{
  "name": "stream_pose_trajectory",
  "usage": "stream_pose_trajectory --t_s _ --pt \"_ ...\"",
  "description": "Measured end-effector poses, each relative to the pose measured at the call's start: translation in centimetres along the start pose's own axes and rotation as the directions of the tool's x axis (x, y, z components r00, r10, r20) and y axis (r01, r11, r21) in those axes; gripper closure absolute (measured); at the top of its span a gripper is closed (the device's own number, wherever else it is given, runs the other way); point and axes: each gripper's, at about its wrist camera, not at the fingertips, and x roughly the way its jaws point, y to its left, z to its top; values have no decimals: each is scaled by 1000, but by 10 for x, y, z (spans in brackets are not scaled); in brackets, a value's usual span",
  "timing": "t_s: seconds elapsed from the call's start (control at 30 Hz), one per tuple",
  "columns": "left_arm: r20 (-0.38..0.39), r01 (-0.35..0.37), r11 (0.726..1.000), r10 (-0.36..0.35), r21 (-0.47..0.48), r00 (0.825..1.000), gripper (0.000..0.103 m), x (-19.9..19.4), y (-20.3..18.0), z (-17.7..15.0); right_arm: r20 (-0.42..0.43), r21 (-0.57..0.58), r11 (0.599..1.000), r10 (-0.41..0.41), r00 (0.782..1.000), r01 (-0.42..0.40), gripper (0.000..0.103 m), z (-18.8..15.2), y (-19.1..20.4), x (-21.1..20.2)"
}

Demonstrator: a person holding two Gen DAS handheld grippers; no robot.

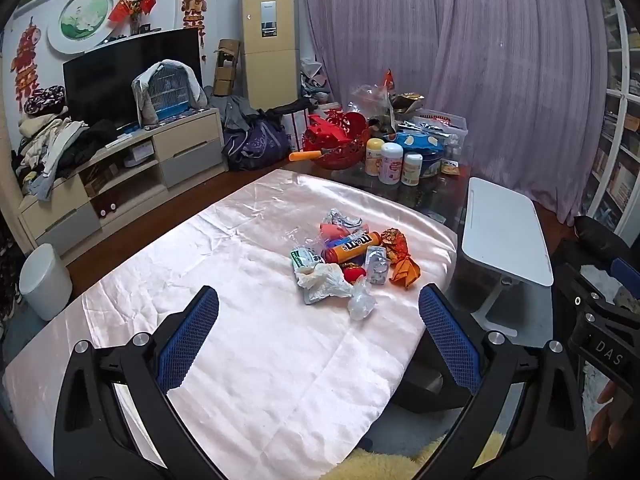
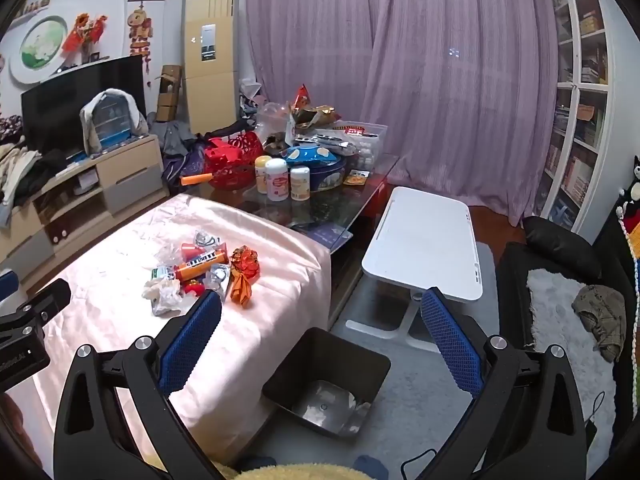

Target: Collect trash

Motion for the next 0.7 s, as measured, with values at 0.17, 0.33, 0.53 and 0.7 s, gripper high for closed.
stream_pose_trajectory --t_s 0.17,0.33,0.53,0.7 --pt "4 -3 1000 3 -1 1000 8 -1 0 0 -3 7 1000 3 1000 -3 3 0 0 2" --pt "5 -8 1000 8 -7 1000 8 1 -6 -4 -7 4 1000 -5 1000 5 3 0 0 3" --pt "-2 2 1000 -2 -1 1000 8 5 -7 -6 -6 1 1000 -7 1000 7 3 -1 1 1" --pt "-3 5 1000 -5 -1 1000 8 5 -12 -11 -9 3 1000 -6 1000 6 3 0 -4 2"
